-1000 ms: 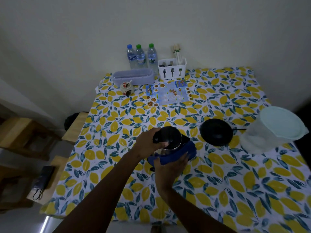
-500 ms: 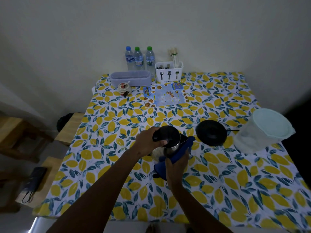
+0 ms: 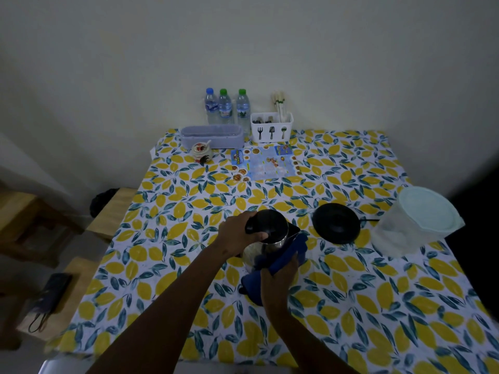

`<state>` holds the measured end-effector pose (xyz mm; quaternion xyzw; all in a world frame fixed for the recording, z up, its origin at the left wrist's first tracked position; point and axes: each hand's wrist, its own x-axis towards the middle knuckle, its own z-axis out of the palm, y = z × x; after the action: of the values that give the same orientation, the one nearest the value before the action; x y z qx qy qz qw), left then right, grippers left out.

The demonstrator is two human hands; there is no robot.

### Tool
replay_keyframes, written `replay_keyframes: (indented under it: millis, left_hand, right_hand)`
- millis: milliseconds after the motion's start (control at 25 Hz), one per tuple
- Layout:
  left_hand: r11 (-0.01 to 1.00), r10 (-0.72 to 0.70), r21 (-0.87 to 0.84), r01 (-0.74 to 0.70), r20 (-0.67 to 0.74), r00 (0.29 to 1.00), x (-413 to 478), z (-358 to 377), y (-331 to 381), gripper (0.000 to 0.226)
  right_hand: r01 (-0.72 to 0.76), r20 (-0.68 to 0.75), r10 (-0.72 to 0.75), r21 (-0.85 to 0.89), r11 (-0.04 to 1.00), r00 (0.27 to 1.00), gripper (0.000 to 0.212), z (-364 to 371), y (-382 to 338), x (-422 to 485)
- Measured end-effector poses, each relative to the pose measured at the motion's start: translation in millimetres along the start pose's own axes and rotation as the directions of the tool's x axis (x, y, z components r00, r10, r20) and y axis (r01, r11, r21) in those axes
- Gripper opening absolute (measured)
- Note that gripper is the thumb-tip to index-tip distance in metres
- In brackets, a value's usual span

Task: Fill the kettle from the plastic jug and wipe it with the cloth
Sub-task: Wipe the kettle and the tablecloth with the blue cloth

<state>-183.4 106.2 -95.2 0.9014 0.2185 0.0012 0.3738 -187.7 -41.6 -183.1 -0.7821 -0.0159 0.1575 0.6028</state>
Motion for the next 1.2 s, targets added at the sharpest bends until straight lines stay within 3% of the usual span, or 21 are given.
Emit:
replay_keyframes:
  millis: [120,240,400,520,600,760,880,1040,1120,1200]
  left_hand:
    - [1.0,0.007,-0.009,-0.007,0.019,1.0,0.1,-0.4,-1.7,0.079]
    - [0.997,0.04,-0.07,-0.036,0.054,0.998,-4.8,-4.9,-8.6,0.079]
    - [0.996,0.06,-0.072,-0.059,0.01,0.998,-11.1,-11.6,-36.1,0.044]
    - [0.998,0.061,-0.021,-0.062,-0.031,0.998,-7.7,-14.8,-39.5,0.036]
    - [0.997,0.078,-0.017,-0.08,-0.089,0.993,-3.5,-10.5,-34.7,0.039]
    - [0.997,0.047,-0.053,-0.059,-0.204,0.978,12.0,-3.8,-29.7,0.032]
    - [0.997,0.032,-0.057,-0.048,-0.246,0.969,26.2,-0.7,-18.4,0.025]
    - [1.0,0.012,-0.017,-0.017,-0.26,0.966,45.2,4.1,-16.2,0.026]
    - [0.999,0.011,-0.027,-0.018,-0.257,0.966,50.9,3.7,-18.5,0.029]
    - [0.999,0.005,-0.048,-0.019,-0.277,0.961,48.7,8.9,-26.5,0.03]
  right_hand:
    - [-0.042,-0.013,0.041,-0.004,0.999,0.999,0.085,-8.0,8.7,23.7]
    - [-0.036,0.093,0.045,-0.097,0.995,0.995,0.069,-31.3,20.9,39.0]
    - [-0.002,0.157,0.03,-0.178,0.984,0.987,0.043,-66.3,13.5,44.5]
    - [0.017,0.089,0.003,-0.216,0.976,0.996,0.042,-81.4,9.3,50.1]
    - [0.104,0.032,-0.099,-0.308,0.946,0.995,0.041,-89.0,10.3,60.2]
    - [0.218,0.043,-0.237,-0.573,0.79,0.971,0.056,-97.8,11.4,88.1]
    - [0.215,0.15,-0.156,-0.753,0.622,0.976,0.064,-95.9,22.7,105.8]
    - [0.235,0.281,0.032,-0.854,0.463,0.959,0.072,-82.5,39.4,120.2]
    - [0.295,0.339,0.084,-0.897,0.33,0.937,0.084,-73.3,49.3,126.0]
    - [0.326,0.364,0.084,-0.898,0.294,0.928,0.082,-68.3,58.4,130.3]
